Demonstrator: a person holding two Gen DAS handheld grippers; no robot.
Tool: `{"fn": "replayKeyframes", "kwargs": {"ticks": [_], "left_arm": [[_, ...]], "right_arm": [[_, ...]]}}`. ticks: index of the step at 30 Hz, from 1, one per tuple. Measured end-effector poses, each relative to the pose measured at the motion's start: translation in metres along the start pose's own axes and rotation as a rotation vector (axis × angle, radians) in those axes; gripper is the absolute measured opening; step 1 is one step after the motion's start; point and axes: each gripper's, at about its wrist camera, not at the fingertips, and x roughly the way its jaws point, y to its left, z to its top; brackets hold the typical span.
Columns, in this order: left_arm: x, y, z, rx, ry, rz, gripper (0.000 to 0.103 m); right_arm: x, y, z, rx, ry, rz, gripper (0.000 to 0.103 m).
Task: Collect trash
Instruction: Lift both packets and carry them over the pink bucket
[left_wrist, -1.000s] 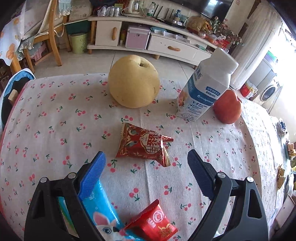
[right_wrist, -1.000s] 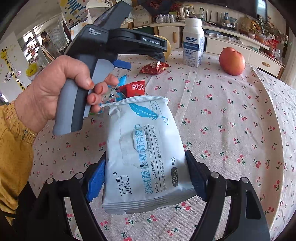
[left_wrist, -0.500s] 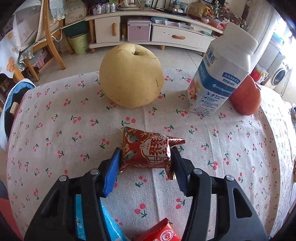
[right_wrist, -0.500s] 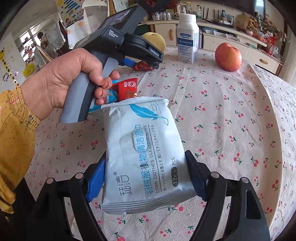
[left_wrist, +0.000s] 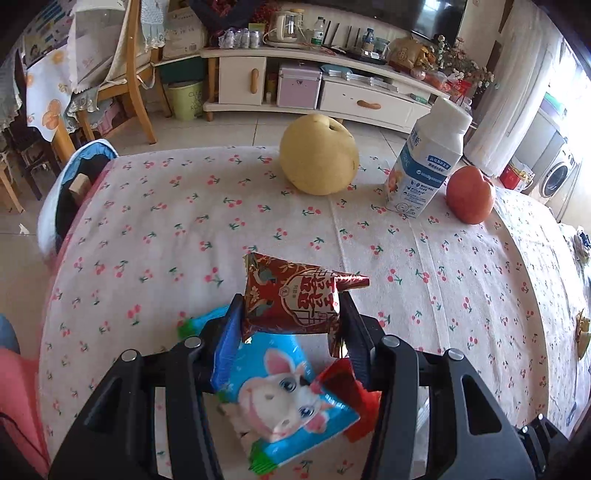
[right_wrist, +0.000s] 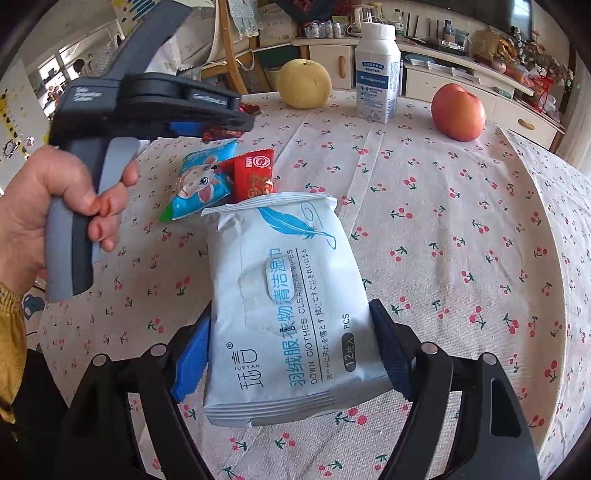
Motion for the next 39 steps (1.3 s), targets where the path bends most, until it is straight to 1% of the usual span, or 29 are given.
{"fn": "replayKeyframes", "kwargs": {"ticks": [4, 11, 16, 20, 23, 26, 30, 34, 39], "left_arm": [[-0.035, 0.016, -0.024, -0.028, -0.047, 0.004, 0.052], [-0.09, 0.04, -0.075, -0.076, -0.105, 0.043, 0.052], [-0.12, 0.054, -0.105, -0.103, -0.144, 0.074, 0.052], [-0.137, 0.066, -0.124, -0.125, -0.183, 0.1, 0.052], [-0.146, 0.076, -0.132, -0.141, -0.215, 0.106, 0.052], [-0.152, 0.09, -0.136, -0.164, -0.245, 0.122, 0.052], [-0.156, 0.113, -0.141, -0.228, -0.281, 0.128, 0.052], [-0.157, 0.136, -0.144, -0.295, -0.297, 0.144, 0.052], [-0.166, 0.152, -0.144, -0.342, -0.342, 0.174, 0.052]], "right_arm": [[0.001, 0.004, 0.0, -0.007, -0.004, 0.025, 0.079], [0.007, 0.02, -0.004, -0.024, -0.001, 0.08, 0.079], [0.006, 0.033, -0.007, -0.058, -0.013, 0.094, 0.079], [0.002, 0.038, -0.009, -0.056, -0.031, 0.122, 0.079], [0.0, 0.041, -0.011, -0.05, -0.054, 0.129, 0.079], [-0.004, 0.046, -0.012, -0.052, -0.085, 0.119, 0.079], [-0.007, 0.059, -0.012, -0.065, -0.122, 0.116, 0.079], [-0.007, 0.079, -0.013, -0.095, -0.142, 0.11, 0.079], [-0.004, 0.103, -0.011, -0.108, -0.141, 0.127, 0.079]]}}
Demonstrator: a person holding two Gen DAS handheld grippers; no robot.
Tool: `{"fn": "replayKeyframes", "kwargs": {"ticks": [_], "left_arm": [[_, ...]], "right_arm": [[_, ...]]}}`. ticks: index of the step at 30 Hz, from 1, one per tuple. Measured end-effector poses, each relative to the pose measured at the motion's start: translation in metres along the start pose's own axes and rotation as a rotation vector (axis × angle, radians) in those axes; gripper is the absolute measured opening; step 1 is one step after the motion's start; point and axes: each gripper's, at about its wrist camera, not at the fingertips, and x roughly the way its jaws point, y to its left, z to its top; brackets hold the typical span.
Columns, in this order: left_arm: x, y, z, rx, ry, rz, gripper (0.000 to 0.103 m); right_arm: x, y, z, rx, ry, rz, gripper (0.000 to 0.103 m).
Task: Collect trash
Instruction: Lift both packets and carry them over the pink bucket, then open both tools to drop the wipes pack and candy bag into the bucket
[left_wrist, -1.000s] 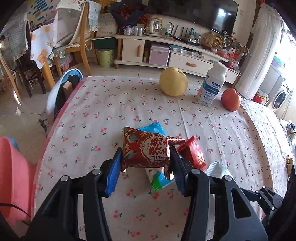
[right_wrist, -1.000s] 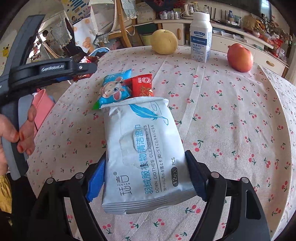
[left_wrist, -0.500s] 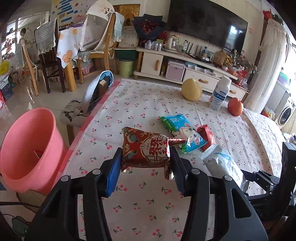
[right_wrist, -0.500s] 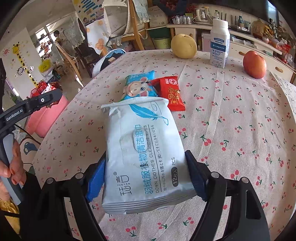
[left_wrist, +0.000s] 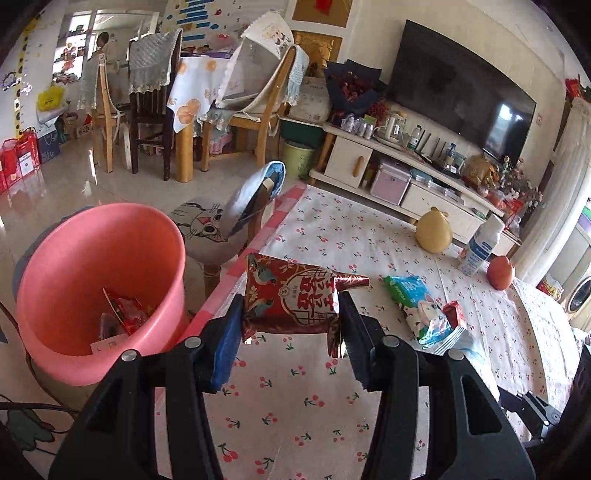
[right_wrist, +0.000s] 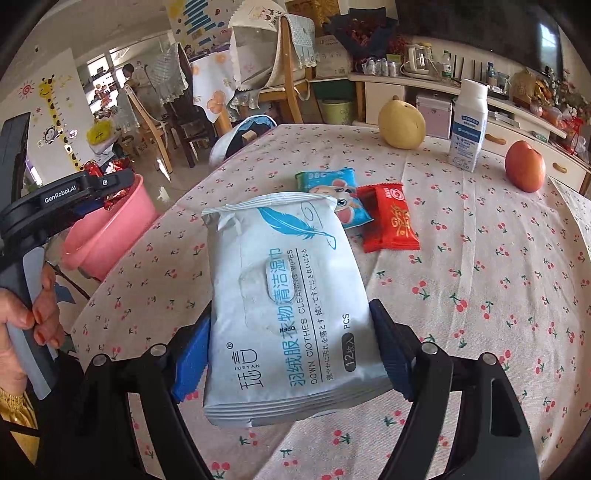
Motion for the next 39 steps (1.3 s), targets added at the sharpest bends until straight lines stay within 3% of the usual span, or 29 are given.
{"fn": "replayKeyframes", "kwargs": {"ticks": [13, 25, 39], "left_arm": [[-0.01, 0.046, 0.016, -0.152, -0.059, 0.086, 0.052], [-0.021, 0.101, 0.034, -0.287, -0.114, 0.169, 0.052], [-0.014, 0.183, 0.042, -0.508, -0.08, 0.275, 0.052]], "right_arm": [[0.015, 0.052, 0.028, -0.022, 0.0, 0.051, 0.079], [0.03, 0.128, 0.077, -0.084, -0.02, 0.166, 0.079], [0.076, 0.216, 0.124, -0.172, -0.002, 0.268, 0.079]]}}
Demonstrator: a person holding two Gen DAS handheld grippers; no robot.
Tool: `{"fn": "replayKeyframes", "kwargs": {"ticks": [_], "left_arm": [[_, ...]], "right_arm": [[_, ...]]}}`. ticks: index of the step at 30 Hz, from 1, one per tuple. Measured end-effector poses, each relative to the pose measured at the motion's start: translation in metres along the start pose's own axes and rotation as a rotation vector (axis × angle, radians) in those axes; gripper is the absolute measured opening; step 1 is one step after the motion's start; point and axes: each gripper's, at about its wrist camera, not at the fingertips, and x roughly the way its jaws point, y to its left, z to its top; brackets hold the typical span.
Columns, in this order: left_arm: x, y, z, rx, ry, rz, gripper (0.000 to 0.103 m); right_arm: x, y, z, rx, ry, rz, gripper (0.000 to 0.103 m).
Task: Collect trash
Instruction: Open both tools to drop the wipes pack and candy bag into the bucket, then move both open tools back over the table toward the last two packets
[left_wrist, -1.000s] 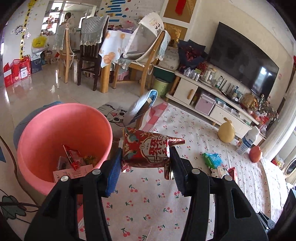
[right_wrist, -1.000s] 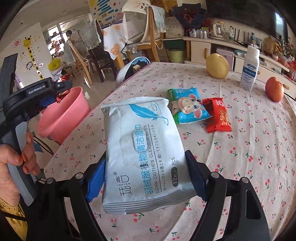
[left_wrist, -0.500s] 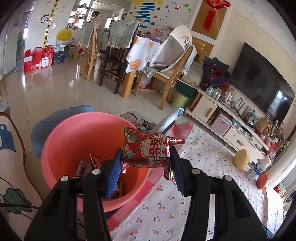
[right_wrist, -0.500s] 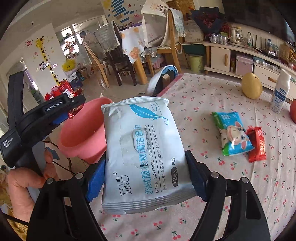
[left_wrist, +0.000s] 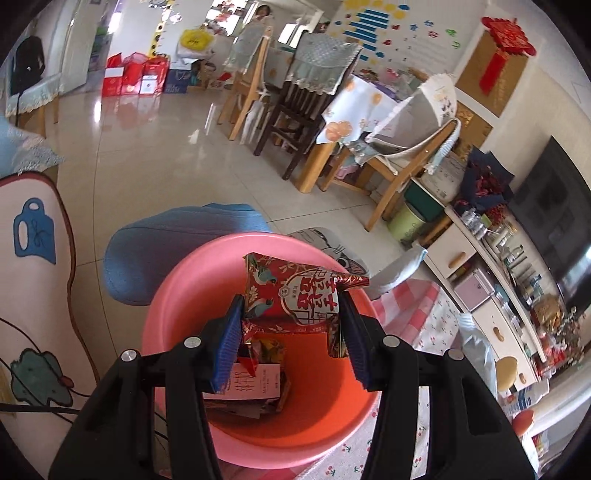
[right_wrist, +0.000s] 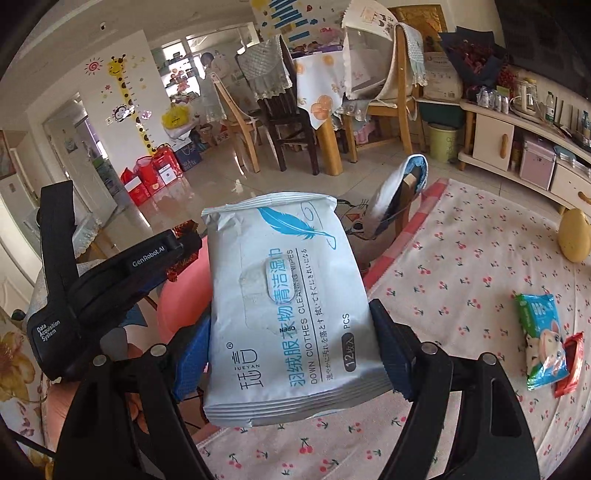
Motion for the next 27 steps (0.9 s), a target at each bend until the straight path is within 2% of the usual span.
{"fn": "replayKeyframes", "kwargs": {"ticks": [10, 16, 17, 21, 27], "left_arm": [[0.016, 0.019, 0.01, -0.06, 0.055, 0.021, 0.053], [0.026, 0.021, 0.01, -0.065, 0.093, 0.042, 0.065], [0.026, 0.021, 0.01, -0.061, 0.091, 0.051, 0.071], [0.024, 0.019, 0.009, -0.05, 0.072, 0.053, 0.081], [0.017, 0.007, 0.005, -0.003, 0.015, 0.028, 0.084]], "right_arm": [[0.044, 0.009, 0.006, 0.017, 0.046, 0.04, 0.079], [0.055, 0.01, 0.007, 0.025, 0.056, 0.08, 0.085], [0.053, 0.012, 0.006, 0.015, 0.048, 0.064, 0.09], [0.04, 0.011, 0.003, -0.009, 0.023, 0.007, 0.091], [0.015, -0.008, -0.012, -0.021, -0.009, -0.117, 0.092]]}}
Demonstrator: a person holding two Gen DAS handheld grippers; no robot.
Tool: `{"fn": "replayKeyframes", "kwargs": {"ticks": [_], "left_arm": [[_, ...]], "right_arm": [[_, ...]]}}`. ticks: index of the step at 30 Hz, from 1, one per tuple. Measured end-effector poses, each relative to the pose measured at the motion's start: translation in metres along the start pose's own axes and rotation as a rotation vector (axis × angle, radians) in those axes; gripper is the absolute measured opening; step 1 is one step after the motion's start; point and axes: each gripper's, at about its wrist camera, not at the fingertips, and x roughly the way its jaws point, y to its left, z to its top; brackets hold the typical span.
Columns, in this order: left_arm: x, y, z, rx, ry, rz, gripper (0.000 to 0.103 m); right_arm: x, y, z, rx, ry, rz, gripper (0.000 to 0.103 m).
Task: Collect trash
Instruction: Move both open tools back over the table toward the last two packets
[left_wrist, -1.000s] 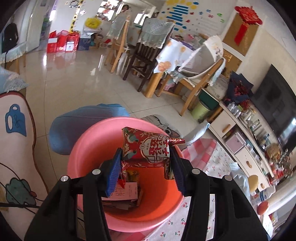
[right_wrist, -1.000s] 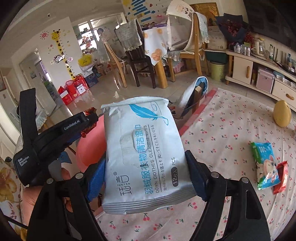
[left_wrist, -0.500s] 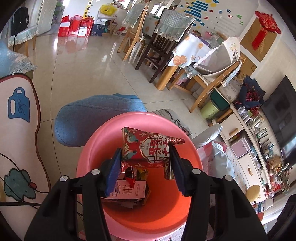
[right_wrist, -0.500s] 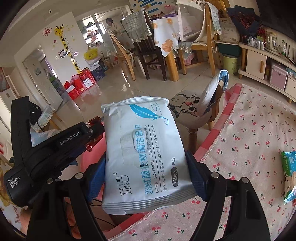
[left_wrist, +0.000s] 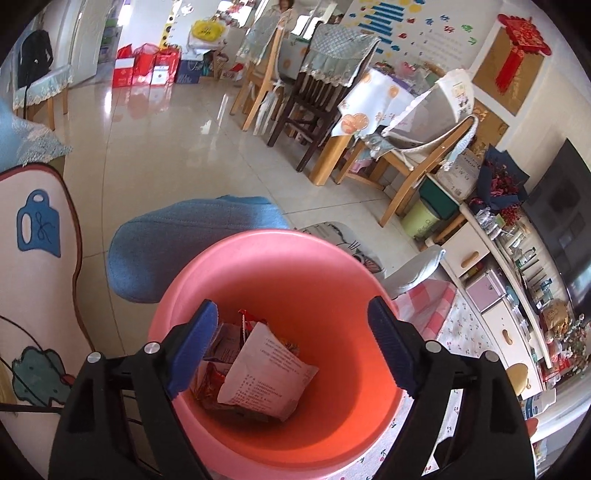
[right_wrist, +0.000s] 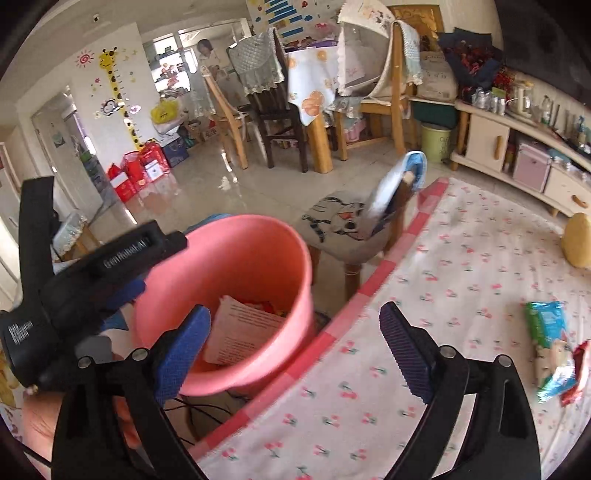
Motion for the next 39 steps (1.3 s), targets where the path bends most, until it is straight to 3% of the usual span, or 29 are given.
{"fn": "replayKeyframes", "kwargs": {"ticks": [7, 12, 16, 22, 39], "left_arm": [[-0.016, -0.036, -0.016, 0.166, -0.117, -0.061, 0.086], [-0.035, -0.071, -0.037, 0.342, -0.22, -0.103, 0.086], [-0.045, -0.091, -0.048, 0.415, -0.26, -0.116, 0.088], [-0.053, -0.113, -0.062, 0.504, -0.266, -0.101, 0.091], [-0.071, -0.15, -0.109, 0.671, -0.233, -0.1, 0.091]], "right_arm": [[-0.031, -0.027, -0.026, -0.053, -0.049, -0.108, 0.093], [-0.058, -0.041, -0.042, -0.093, -0.128, -0.173, 0.094], [-0.079, -0.051, -0.055, -0.112, -0.177, -0.211, 0.095], [-0.106, -0.068, -0.071, -0.094, -0.226, -0.264, 0.098], [-0.154, -0.114, -0.116, 0.013, -0.249, -0.351, 0.098]]}}
